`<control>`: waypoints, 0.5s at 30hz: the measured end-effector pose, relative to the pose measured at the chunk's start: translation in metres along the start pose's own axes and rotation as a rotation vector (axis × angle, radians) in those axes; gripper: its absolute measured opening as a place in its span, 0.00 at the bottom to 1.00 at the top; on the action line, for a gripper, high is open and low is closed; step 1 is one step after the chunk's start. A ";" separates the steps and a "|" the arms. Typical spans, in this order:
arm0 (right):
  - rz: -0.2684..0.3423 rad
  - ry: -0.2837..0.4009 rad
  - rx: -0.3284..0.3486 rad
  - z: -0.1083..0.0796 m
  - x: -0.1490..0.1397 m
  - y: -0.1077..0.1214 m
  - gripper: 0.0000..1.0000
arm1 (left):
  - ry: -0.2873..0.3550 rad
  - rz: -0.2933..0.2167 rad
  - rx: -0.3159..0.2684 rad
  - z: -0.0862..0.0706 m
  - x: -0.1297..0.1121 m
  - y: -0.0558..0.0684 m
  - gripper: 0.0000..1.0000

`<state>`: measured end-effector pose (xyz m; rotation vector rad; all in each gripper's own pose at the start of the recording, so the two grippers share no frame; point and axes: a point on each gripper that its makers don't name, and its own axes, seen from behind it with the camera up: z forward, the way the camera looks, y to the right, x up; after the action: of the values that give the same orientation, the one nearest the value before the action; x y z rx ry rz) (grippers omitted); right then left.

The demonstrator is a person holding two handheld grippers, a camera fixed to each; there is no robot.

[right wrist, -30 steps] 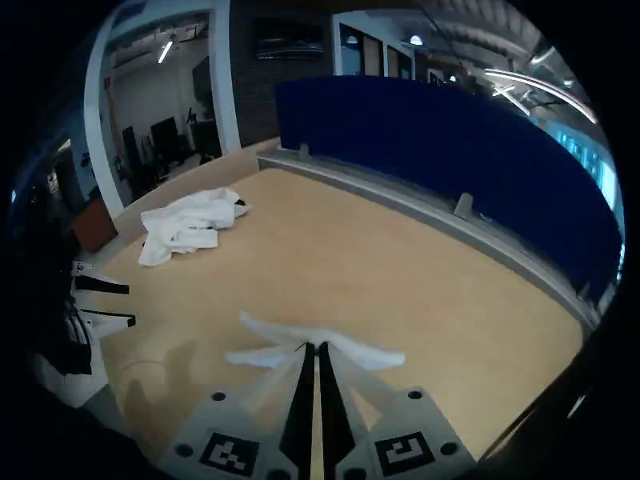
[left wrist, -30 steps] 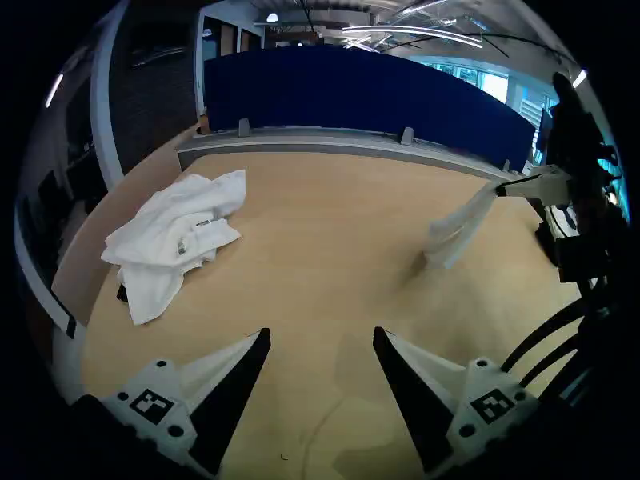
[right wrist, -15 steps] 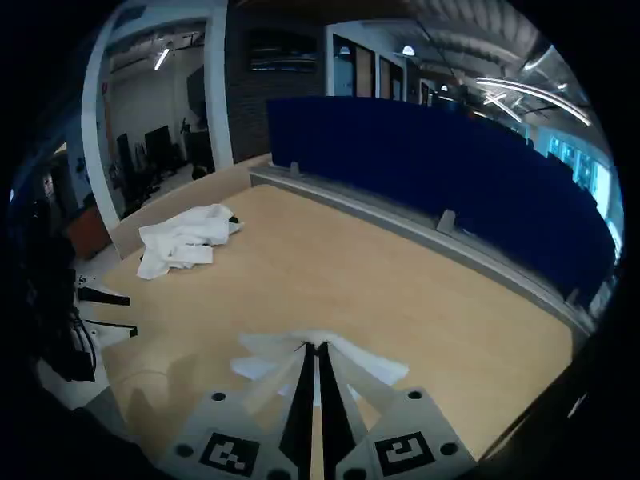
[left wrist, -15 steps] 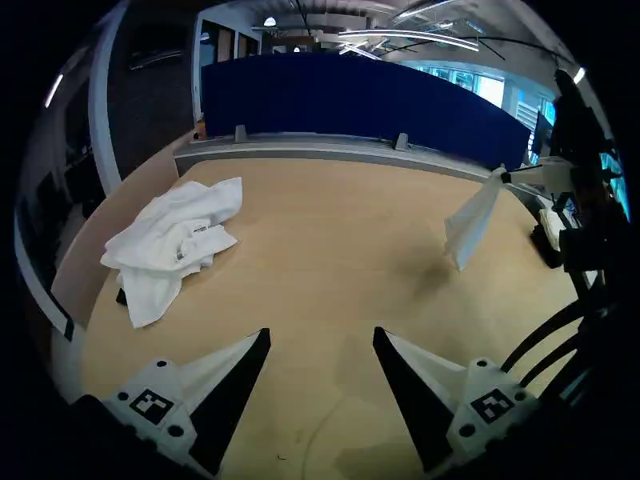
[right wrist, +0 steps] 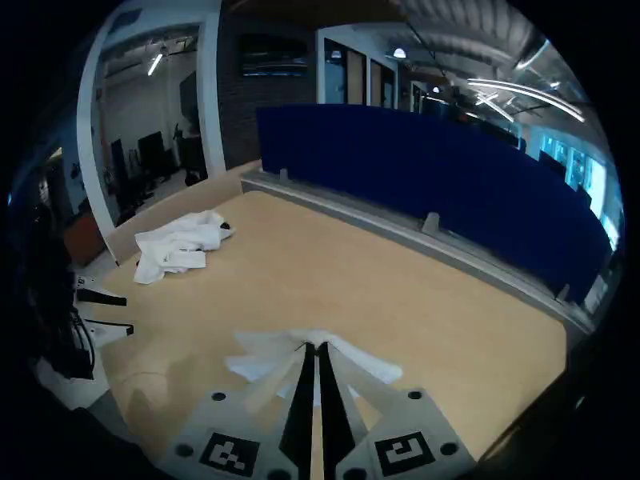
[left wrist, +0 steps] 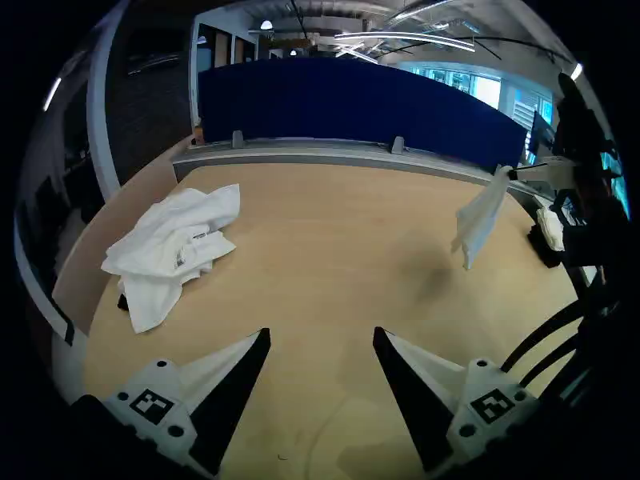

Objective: Fold towel

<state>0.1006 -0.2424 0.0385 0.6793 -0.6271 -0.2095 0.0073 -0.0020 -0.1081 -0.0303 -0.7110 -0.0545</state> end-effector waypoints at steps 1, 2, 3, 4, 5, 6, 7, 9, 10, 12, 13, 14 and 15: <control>0.000 -0.002 -0.005 -0.003 -0.001 0.005 0.04 | 0.000 0.000 0.000 0.000 0.000 0.000 0.96; 0.001 -0.004 -0.010 -0.006 -0.002 0.010 0.04 | -0.001 0.001 -0.001 0.001 0.000 0.001 0.96; 0.001 -0.007 -0.015 -0.009 -0.003 0.016 0.04 | -0.002 0.001 -0.001 0.001 0.000 0.002 0.95; 0.001 -0.009 -0.020 -0.012 -0.004 0.021 0.04 | -0.003 0.001 -0.002 0.002 0.000 0.002 0.96; 0.002 -0.012 -0.026 -0.016 -0.006 0.027 0.04 | -0.004 0.001 -0.003 0.002 0.000 0.003 0.96; 0.002 -0.016 -0.032 -0.019 -0.008 0.034 0.04 | -0.004 0.001 -0.004 0.002 0.000 0.004 0.96; 0.003 -0.020 -0.038 -0.022 -0.009 0.040 0.04 | -0.005 0.002 -0.004 0.003 -0.001 0.005 0.95; 0.004 -0.029 -0.051 -0.028 -0.014 0.054 0.04 | -0.006 0.004 -0.005 0.004 -0.001 0.007 0.95; 0.005 -0.033 -0.057 -0.030 -0.016 0.061 0.04 | -0.007 0.005 -0.005 0.004 -0.001 0.008 0.95; 0.005 -0.042 -0.071 -0.036 -0.020 0.076 0.04 | -0.009 0.006 -0.004 0.005 0.000 0.009 0.96; 0.006 -0.046 -0.077 -0.038 -0.022 0.083 0.04 | -0.010 0.007 -0.004 0.005 0.000 0.010 0.96; 0.006 -0.050 -0.084 -0.041 -0.025 0.091 0.04 | -0.011 0.007 -0.003 0.006 0.000 0.011 0.96; 0.009 -0.053 -0.090 -0.044 -0.027 0.097 0.04 | -0.012 0.007 -0.002 0.006 0.000 0.011 0.96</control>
<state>0.1040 -0.1351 0.0623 0.5853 -0.6676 -0.2471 0.0043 0.0097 -0.1033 -0.0354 -0.7225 -0.0483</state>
